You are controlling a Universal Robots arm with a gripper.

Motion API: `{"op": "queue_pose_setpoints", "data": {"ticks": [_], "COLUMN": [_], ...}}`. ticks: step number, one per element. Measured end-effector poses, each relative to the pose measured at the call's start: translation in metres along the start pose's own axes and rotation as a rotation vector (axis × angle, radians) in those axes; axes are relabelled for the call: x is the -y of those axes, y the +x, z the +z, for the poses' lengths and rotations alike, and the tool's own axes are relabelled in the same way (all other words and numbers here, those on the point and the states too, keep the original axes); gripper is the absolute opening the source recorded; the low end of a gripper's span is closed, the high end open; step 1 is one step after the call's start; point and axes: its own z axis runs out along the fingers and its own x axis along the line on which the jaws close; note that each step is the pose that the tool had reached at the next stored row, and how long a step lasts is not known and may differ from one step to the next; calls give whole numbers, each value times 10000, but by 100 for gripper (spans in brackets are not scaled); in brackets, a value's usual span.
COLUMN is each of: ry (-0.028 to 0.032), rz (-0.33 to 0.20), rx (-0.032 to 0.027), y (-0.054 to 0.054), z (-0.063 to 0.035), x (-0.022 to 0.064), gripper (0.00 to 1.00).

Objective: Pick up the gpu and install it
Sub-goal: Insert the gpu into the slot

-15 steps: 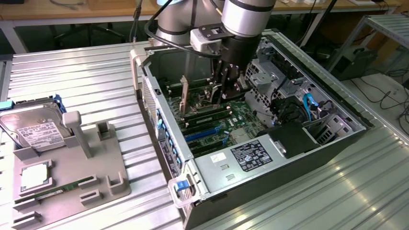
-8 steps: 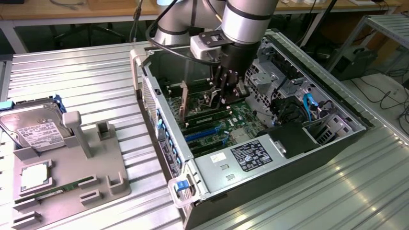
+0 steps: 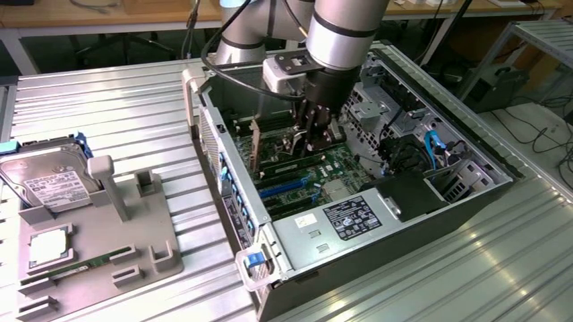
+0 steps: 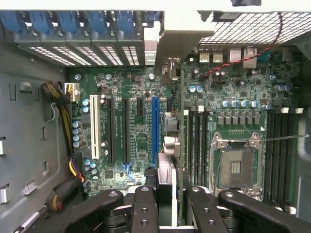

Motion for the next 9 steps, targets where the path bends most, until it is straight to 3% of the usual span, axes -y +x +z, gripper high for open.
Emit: {"op": "queue_pose_setpoints", "data": {"ticks": [9], "ry": [0], "rz": [-3], "rx": [0], "y": [30], "z": [71], "x": [-6], "gripper": [28]}}
